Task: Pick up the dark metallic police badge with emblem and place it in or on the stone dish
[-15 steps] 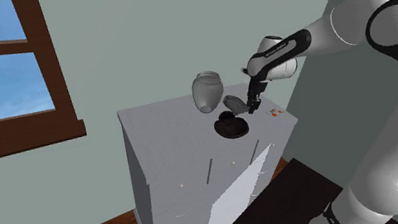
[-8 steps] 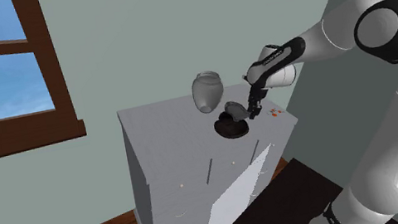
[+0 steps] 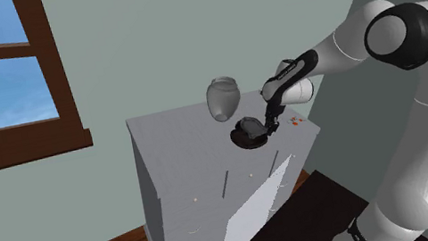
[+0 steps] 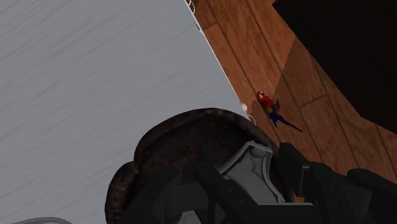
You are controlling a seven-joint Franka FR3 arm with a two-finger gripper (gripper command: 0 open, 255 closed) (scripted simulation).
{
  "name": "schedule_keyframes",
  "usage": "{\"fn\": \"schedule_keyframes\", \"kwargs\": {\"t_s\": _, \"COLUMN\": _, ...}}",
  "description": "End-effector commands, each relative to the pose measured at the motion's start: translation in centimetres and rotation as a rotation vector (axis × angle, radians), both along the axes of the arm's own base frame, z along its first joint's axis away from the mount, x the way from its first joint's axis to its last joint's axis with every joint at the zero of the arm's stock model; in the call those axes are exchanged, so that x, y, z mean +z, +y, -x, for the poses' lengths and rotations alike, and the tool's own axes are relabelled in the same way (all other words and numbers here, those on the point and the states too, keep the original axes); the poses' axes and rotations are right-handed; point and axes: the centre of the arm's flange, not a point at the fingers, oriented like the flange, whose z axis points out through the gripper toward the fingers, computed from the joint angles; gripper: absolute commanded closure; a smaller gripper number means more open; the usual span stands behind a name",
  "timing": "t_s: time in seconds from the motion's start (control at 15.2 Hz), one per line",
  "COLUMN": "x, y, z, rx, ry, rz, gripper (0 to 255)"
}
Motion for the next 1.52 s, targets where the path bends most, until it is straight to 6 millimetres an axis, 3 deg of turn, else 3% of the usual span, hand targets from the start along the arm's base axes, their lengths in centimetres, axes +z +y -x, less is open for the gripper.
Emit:
{"fn": "schedule_keyframes", "kwargs": {"t_s": 0.0, "x": -0.5, "y": -0.1, "z": -0.1, "rx": 0.000, "ry": 0.000, "rz": 0.000, "gripper": 255}}
{"fn": "schedule_keyframes", "kwargs": {"t_s": 0.4, "x": -0.5, "y": -0.1, "z": -0.1, "rx": 0.000, "ry": 0.000, "rz": 0.000, "gripper": 255}}
{"fn": "schedule_keyframes", "kwargs": {"t_s": 0.46, "x": -0.5, "y": -0.1, "z": -0.1, "rx": 0.000, "ry": 0.000, "rz": 0.000, "gripper": 0}}
{"fn": "schedule_keyframes", "kwargs": {"t_s": 0.79, "x": -0.5, "y": -0.1, "z": -0.1, "rx": 0.000, "ry": 0.000, "rz": 0.000, "gripper": 0}}
{"fn": "schedule_keyframes", "kwargs": {"t_s": 1.06, "x": 4.5, "y": 0.0, "z": 0.3, "rx": 0.000, "ry": 0.000, "rz": 0.000, "gripper": 0}}
{"fn": "schedule_keyframes", "kwargs": {"t_s": 1.45, "x": 4.5, "y": 0.0, "z": 0.3, "rx": 0.000, "ry": 0.000, "rz": 0.000, "gripper": 0}}
